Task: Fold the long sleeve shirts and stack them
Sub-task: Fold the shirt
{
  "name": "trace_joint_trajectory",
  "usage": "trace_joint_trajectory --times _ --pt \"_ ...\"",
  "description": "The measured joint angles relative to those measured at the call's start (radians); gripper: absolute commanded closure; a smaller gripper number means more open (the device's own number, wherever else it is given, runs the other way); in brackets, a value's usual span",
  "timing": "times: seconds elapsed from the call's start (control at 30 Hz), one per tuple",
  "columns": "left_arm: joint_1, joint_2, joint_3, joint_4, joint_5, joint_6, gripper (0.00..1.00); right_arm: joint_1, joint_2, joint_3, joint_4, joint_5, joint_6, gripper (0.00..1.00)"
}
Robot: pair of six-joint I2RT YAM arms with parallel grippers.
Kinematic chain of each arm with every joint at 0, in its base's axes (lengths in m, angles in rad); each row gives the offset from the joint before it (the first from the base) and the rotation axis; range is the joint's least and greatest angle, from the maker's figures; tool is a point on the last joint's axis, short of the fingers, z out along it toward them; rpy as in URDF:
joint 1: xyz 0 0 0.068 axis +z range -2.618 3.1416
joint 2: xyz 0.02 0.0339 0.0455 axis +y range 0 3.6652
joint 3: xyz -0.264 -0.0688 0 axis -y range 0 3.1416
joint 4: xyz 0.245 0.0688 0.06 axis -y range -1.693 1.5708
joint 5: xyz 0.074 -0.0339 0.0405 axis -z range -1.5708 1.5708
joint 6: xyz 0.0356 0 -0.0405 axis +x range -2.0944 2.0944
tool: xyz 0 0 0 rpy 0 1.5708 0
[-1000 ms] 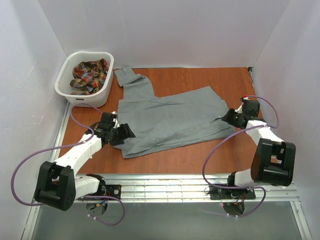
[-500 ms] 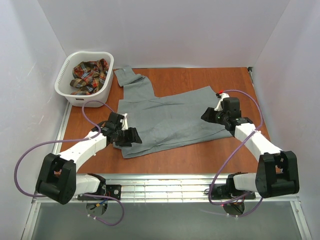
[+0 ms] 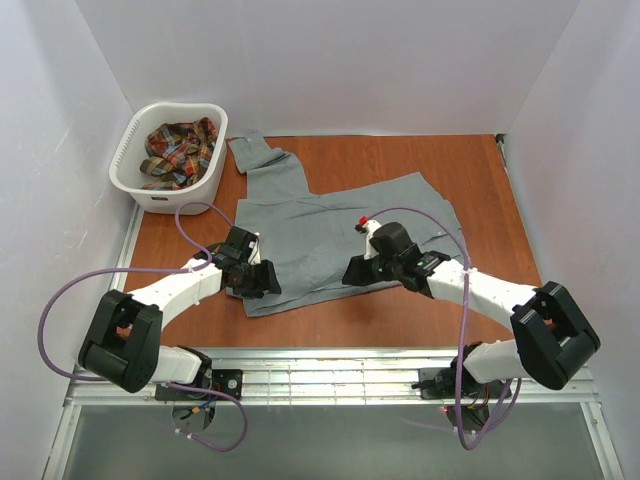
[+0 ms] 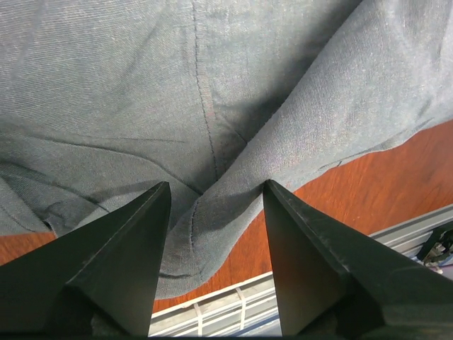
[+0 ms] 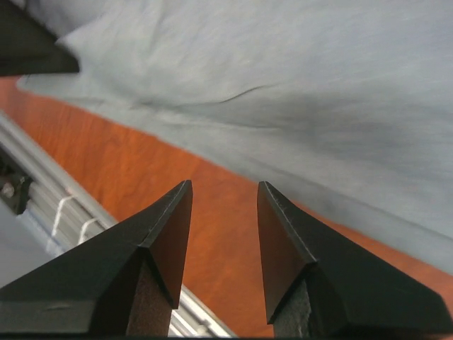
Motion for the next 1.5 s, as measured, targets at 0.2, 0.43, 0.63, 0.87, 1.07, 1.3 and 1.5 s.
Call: trace_joint_trajectory --times 0.2,0.43,0.63,0.87,1.07,1.3,1.5 --pt "0.0 0.0 0.0 0.0 -0.004 -0.012 0.5 0.102 0.05 -0.007 0.081 0.012 0.098 0.71" --pt "-0.013 -0.019 0.003 0.003 0.005 -0.009 0.5 0.16 0.126 -0.027 0.203 0.011 0.226 0.77" --pt "-0.03 -0.045 0.011 0.024 0.004 0.019 0.5 0.18 0.154 -0.068 0.272 0.007 0.301 0.8" --pt "-0.077 -0.045 0.014 0.046 -0.012 0.05 0.5 0.184 0.203 -0.088 0.344 0.006 0.346 0.82" --pt "-0.101 -0.037 0.021 0.053 -0.048 0.07 0.53 0.185 0.226 -0.088 0.382 0.004 0.361 0.83" --pt "-0.109 -0.036 0.027 0.058 -0.09 0.076 0.71 0.185 0.245 -0.102 0.432 0.007 0.386 0.85" --pt "-0.109 -0.021 0.027 0.073 -0.116 0.082 0.95 0.185 0.274 -0.135 0.474 0.007 0.421 0.86"
